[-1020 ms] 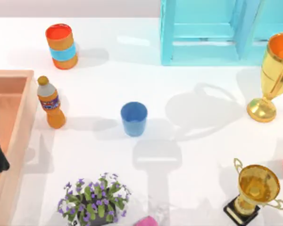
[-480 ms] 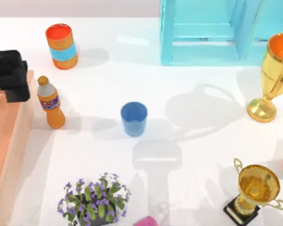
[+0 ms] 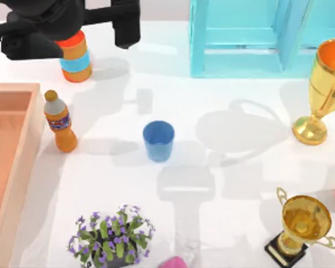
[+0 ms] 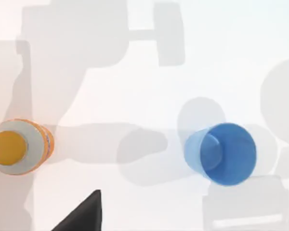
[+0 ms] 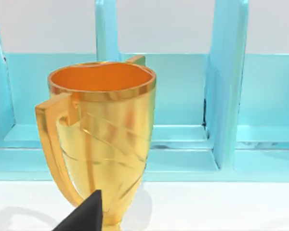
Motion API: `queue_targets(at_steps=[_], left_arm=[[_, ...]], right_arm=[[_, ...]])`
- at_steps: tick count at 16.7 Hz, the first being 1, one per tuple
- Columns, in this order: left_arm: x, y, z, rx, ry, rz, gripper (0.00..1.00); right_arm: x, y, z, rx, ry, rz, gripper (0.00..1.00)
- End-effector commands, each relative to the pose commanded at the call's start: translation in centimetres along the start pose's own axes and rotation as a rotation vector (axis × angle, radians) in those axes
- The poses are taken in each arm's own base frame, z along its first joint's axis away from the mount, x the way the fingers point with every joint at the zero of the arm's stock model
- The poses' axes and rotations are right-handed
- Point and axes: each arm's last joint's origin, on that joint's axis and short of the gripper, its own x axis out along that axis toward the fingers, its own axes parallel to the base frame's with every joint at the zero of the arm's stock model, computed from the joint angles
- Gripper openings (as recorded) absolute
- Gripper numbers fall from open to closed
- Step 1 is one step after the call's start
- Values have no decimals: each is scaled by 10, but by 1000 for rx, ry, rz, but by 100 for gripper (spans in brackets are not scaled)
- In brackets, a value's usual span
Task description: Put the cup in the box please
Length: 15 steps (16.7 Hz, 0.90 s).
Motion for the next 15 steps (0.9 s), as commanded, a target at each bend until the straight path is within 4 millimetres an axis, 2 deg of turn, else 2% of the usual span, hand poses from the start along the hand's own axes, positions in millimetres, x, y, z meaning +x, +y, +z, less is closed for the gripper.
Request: queue_targets(at_steps=[2, 4, 9, 12, 15], left_arm=[[30, -28, 16, -3, 118, 34, 100], [62, -54, 24, -3, 221, 74, 100], [129, -99, 18, 2, 402, 173, 100], [150, -110, 11, 5, 452, 208, 100], [153, -112, 10, 5, 458, 212, 100]], right_arm=[[0, 0, 0, 0, 0, 0, 100], [0, 0, 0, 0, 0, 0, 100], [0, 0, 0, 0, 0, 0, 100], [0, 0, 0, 0, 0, 0, 100], [0, 0, 0, 0, 0, 0, 100]])
